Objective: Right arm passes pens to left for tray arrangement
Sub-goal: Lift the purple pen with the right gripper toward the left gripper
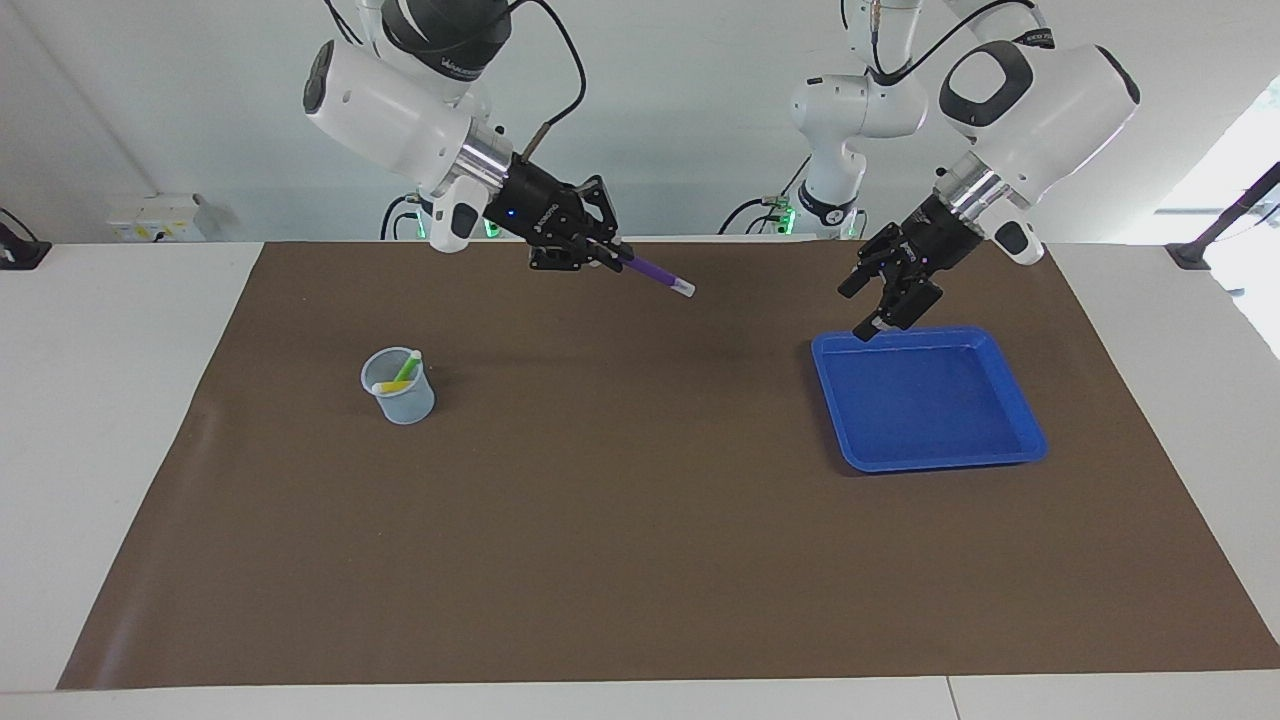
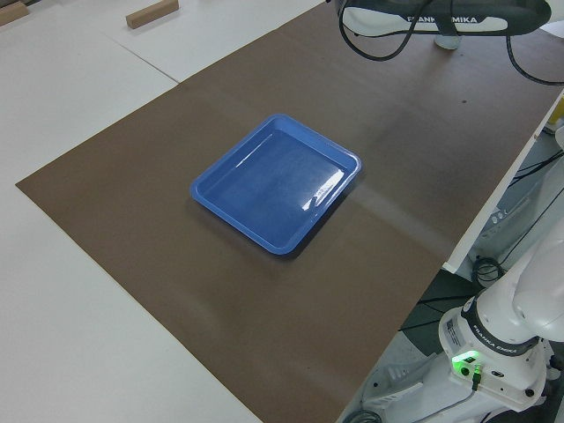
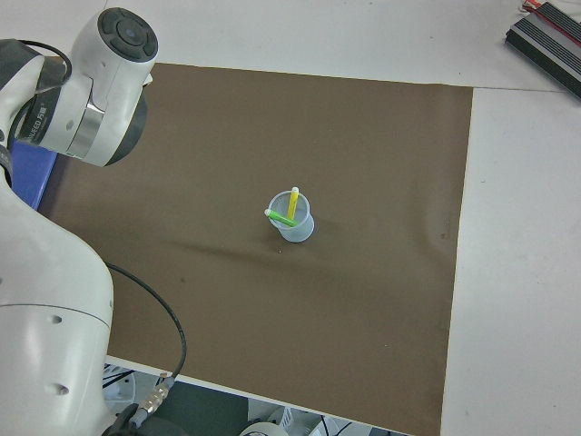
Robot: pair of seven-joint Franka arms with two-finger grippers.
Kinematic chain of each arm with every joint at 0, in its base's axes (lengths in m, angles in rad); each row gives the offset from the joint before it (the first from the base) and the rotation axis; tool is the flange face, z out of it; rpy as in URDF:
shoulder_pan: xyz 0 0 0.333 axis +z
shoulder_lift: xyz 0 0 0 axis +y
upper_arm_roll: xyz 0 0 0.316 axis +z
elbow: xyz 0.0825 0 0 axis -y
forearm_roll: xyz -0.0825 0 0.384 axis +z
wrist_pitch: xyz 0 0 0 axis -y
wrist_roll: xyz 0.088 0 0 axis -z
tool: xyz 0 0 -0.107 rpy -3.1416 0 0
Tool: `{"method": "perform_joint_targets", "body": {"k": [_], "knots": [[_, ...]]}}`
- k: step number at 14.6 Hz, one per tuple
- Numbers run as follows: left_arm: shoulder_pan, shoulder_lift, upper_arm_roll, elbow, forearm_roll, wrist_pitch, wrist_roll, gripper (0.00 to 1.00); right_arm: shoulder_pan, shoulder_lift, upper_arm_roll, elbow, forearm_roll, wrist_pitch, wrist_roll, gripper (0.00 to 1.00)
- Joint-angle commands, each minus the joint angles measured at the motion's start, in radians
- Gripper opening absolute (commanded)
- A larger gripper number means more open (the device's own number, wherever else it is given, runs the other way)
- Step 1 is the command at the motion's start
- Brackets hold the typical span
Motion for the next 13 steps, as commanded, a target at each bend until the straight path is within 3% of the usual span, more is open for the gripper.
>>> {"method": "perform_joint_targets", "body": {"k": [1,7,13], "knots": [[-0.004,-0.017,-0.017,0.019,0.030,-0.016,-0.147,1.00,-0.001,0.019,0.051,-0.006,0.032,0.057,0.020,0.00],[-0.004,-0.043,-0.108,0.018,0.031,-0.030,-0.477,1.00,0.007,0.073,0.149,0.012,0.032,0.200,0.089,0.00],[-0.006,-0.097,-0.178,-0.028,0.033,-0.058,-0.568,1.00,0.007,0.096,0.191,0.044,0.031,0.244,0.157,0.00]]}}
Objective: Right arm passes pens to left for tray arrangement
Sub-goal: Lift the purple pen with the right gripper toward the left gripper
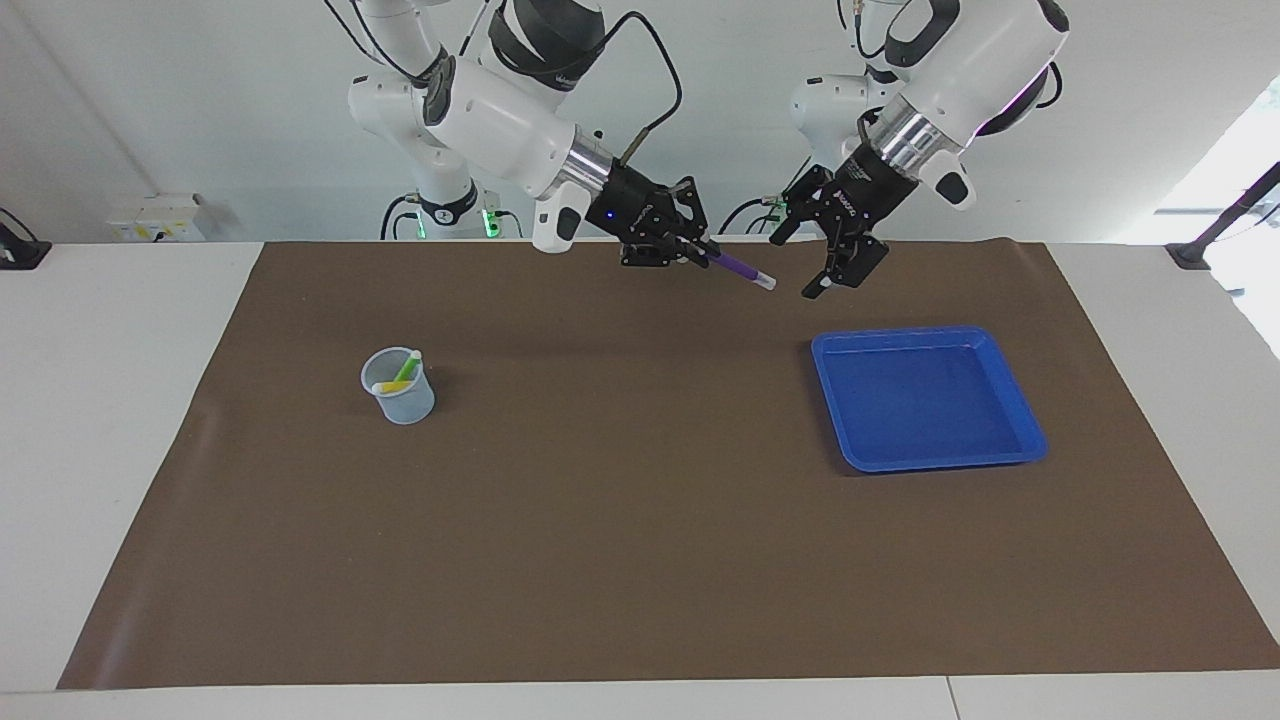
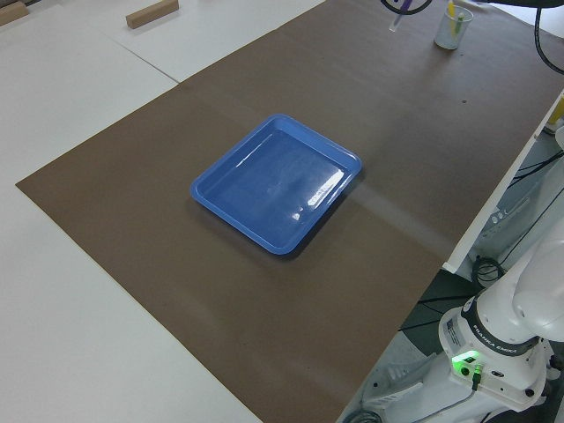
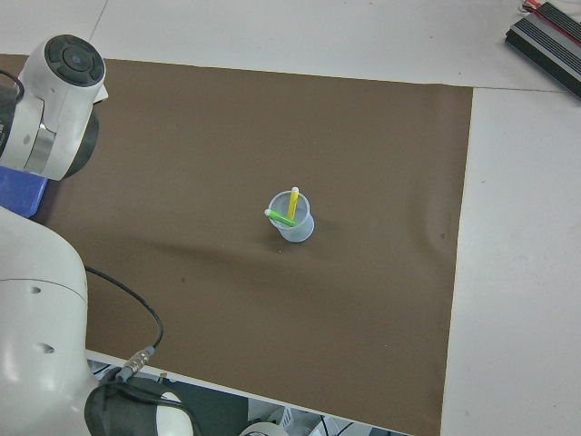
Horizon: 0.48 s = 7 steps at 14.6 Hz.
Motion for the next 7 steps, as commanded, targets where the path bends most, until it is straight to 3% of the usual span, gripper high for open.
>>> {"method": "perform_joint_targets", "body": {"k": [1,7], "knots": [[-0.003,-0.055,-0.042,-0.065,0.017,-0.013,-0.039,1.00,-0.007,0.018,0.034,0.023,0.021,0.036,0.029,0.00],[-0.001,-0.080,-0.065,-0.107,0.019,0.003,-0.047,1.00,-0.003,0.018,0.054,0.022,0.012,0.063,0.051,0.00]]}}
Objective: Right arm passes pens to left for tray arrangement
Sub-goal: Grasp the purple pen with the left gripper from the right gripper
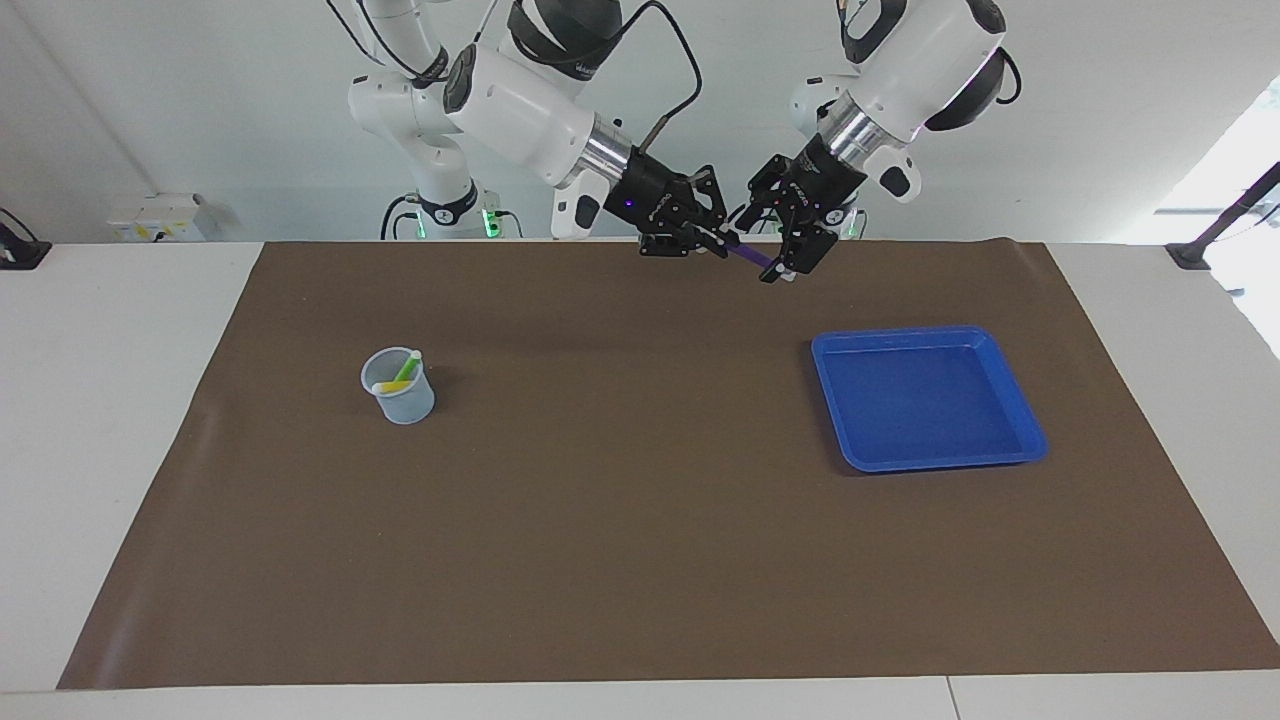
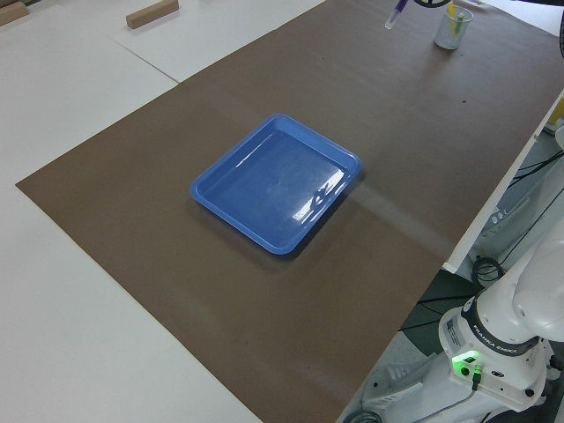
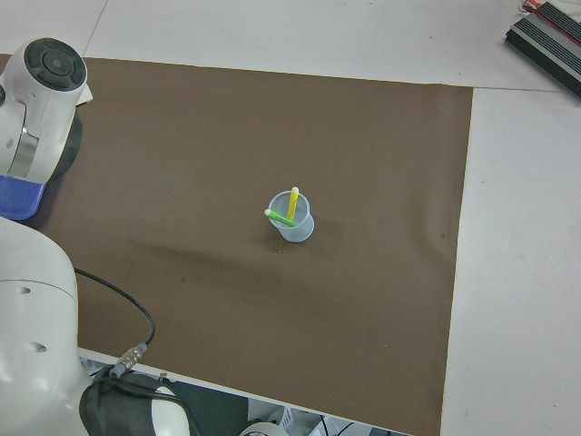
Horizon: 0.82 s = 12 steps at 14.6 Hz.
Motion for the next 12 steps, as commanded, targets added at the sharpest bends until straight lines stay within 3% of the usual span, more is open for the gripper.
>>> {"method": "perform_joint_targets", "body": {"k": [1,5,6,8,12], "knots": [[0.002,-0.030,0.002,-0.029,0.016,0.006,-0.016,0.99,-0.004,0.014,0.011,0.013,0.012,0.022,0.013,0.00],[0.008,-0.030,0.001,-0.029,0.016,0.003,0.000,0.57,-0.002,0.014,0.011,0.013,0.009,0.025,0.013,0.00],[0.011,-0.030,0.002,-0.029,0.016,0.003,0.000,0.52,-0.002,0.014,0.011,0.013,0.009,0.027,0.013,0.00],[0.011,-0.030,0.001,-0.029,0.016,0.001,0.000,0.41,-0.002,0.014,0.011,0.013,0.007,0.027,0.013,0.00],[0.016,-0.033,0.004,-0.027,0.016,-0.002,0.001,0.41,-0.002,0.014,0.011,0.013,0.006,0.025,0.013,0.00]]}}
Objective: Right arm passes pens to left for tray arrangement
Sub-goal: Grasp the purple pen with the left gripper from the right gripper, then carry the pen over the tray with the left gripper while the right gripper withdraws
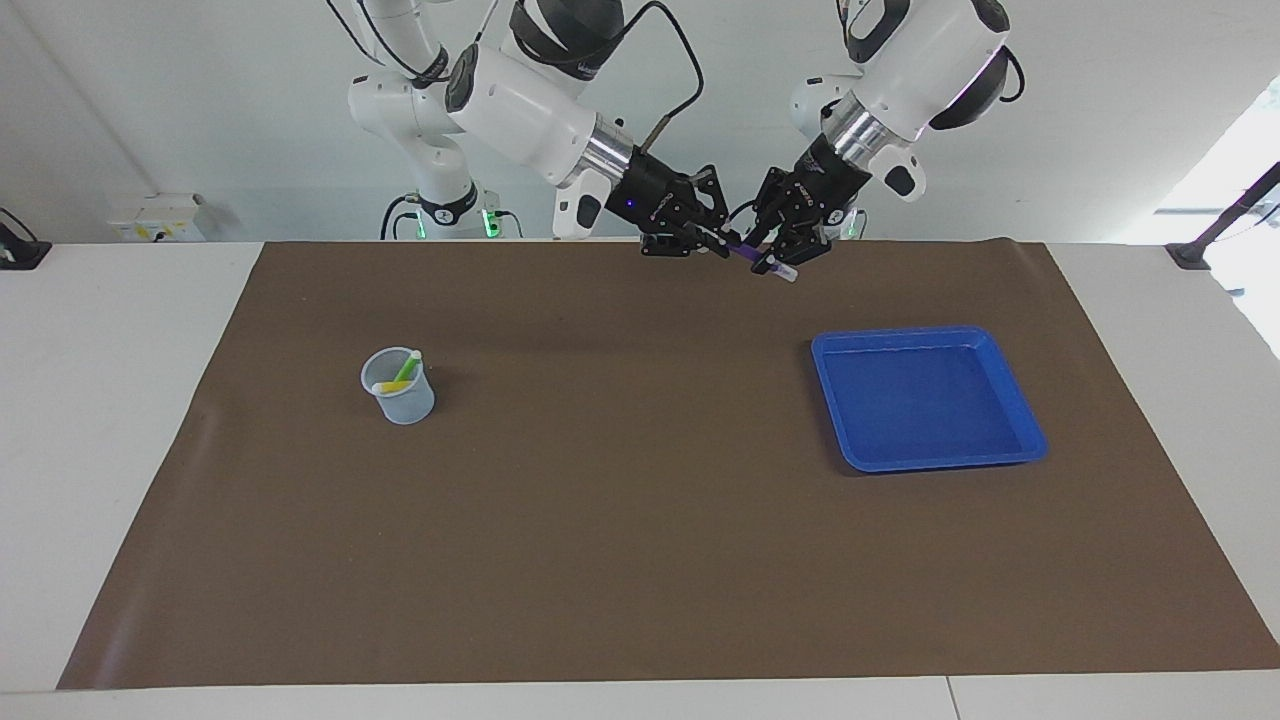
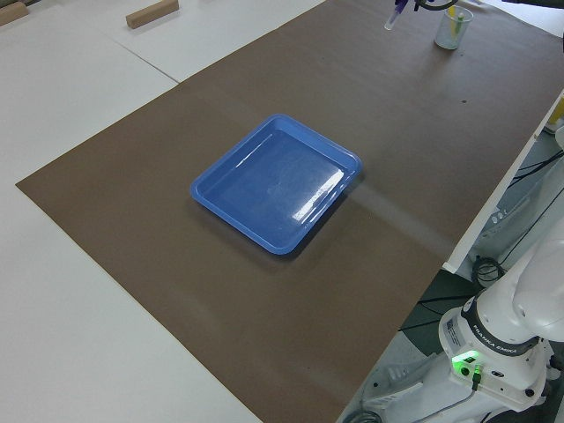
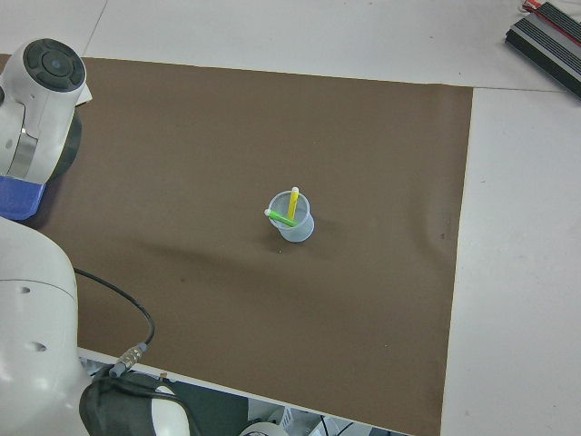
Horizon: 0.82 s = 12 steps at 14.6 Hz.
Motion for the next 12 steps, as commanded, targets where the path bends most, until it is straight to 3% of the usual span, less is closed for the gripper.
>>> {"method": "perform_joint_targets", "body": {"k": [1,3,4,5,6,12], "knots": [[0.010,-0.032,0.000,-0.024,0.012,-0.002,0.001,0.41,-0.002,0.012,0.011,0.013,0.006,0.016,0.013,0.00],[0.010,-0.032,0.000,-0.024,0.012,-0.002,0.002,0.40,-0.002,0.012,0.011,0.013,0.006,0.016,0.013,0.00],[0.013,-0.032,0.000,-0.025,0.012,-0.002,0.001,0.31,-0.002,0.012,0.011,0.013,0.006,0.014,0.013,0.00],[0.018,-0.032,0.000,-0.024,0.014,-0.002,0.002,0.08,-0.002,0.012,0.011,0.013,0.006,0.014,0.013,0.00],[0.016,-0.032,0.000,-0.025,0.014,-0.002,0.002,0.00,-0.002,0.012,0.011,0.013,0.006,0.014,0.013,0.00],[0.018,-0.032,-0.002,-0.024,0.032,-0.002,0.010,0.00,-0.002,0.012,0.011,0.013,0.004,0.014,0.019,0.00]]}}
